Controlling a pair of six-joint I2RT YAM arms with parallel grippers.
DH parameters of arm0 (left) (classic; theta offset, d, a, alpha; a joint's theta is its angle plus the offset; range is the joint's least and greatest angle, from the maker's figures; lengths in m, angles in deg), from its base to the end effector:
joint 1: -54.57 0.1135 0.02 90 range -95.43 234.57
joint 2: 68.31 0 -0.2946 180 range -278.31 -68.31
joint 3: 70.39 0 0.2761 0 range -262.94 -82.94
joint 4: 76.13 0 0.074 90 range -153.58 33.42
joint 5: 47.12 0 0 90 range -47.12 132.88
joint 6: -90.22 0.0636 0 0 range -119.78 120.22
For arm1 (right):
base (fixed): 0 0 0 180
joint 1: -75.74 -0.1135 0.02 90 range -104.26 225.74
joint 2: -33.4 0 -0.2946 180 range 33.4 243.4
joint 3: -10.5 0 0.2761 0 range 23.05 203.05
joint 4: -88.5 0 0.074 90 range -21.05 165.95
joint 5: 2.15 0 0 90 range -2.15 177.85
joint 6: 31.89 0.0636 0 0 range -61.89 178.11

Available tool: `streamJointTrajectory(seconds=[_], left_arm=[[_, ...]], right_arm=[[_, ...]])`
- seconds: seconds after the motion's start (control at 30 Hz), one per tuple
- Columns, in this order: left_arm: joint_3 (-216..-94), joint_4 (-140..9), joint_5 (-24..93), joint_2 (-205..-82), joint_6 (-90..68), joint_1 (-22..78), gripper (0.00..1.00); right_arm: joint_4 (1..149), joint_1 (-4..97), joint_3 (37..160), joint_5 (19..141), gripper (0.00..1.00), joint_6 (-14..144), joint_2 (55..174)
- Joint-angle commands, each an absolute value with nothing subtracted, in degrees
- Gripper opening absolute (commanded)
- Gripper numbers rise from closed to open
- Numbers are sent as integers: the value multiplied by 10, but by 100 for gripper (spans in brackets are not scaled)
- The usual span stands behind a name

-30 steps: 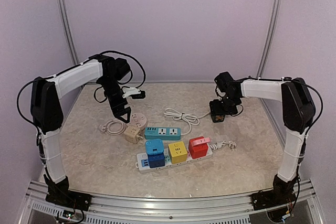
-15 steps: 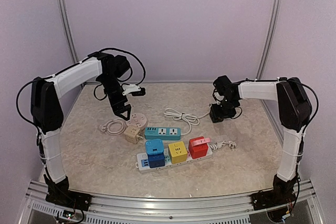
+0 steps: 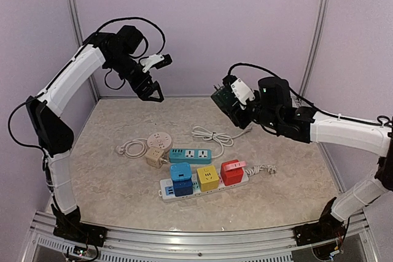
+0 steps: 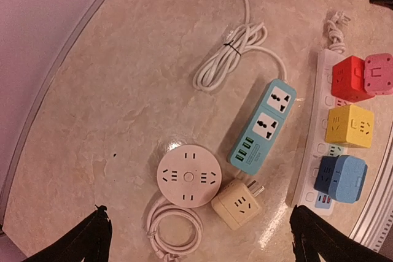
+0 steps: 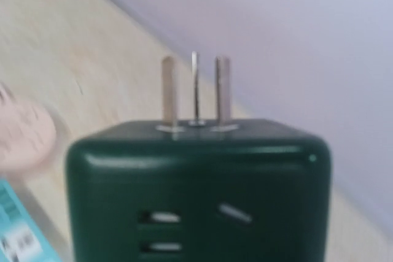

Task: Insert the plug
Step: Pick up the plug from the center of the board.

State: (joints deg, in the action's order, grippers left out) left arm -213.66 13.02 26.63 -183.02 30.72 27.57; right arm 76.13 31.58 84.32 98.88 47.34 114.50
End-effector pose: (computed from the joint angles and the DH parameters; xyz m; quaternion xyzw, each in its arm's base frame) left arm 0.3946 -0.2210 0.3955 0.4920 0.8222 -0.1290 0.2554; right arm 0.2788 0.2538 0.3237 -0.3261 0.7474 0.0895 0.5718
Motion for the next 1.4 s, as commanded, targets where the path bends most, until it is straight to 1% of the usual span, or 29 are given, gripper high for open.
streamJointTrajectory(seconds=[0.0,0.07,0.17,0.3,0.53,0.57,0.67,0.73,1.03,1.07,1.13,1.23,1.37], left_arm=[[-2202,138,164,-1797,254,261,99],[-2220,154,119,-1793,247,253,99],[-2214,162,64,-1790,228,235,99],[-2205,141,60,-1789,201,208,99],[-2179,81,51,-1796,147,203,99],[-2173,78,49,-1797,145,202,96],[-2157,54,55,-1798,122,200,81],[-2151,44,59,-1800,113,200,74],[-2136,29,23,-1809,87,195,65],[-2129,29,18,-1810,85,194,62],[-2123,33,15,-1812,87,192,54],[-2121,43,12,-1814,94,192,39],[-2123,45,0,-1814,95,191,24]], right_arm=[[905,273,865,996,0,386,1177],[937,253,883,992,0,373,1193],[953,230,913,989,0,352,1219],[956,212,943,985,0,333,1245],[947,188,962,999,0,321,1261],[944,187,963,1002,0,320,1261],[944,185,963,1001,0,318,1260],[945,183,963,998,0,318,1260],[944,176,971,1006,0,304,1268],[945,175,971,1006,0,304,1267],[946,176,970,1006,0,305,1265],[953,176,965,1008,0,306,1260],[954,175,965,1007,0,305,1258]])
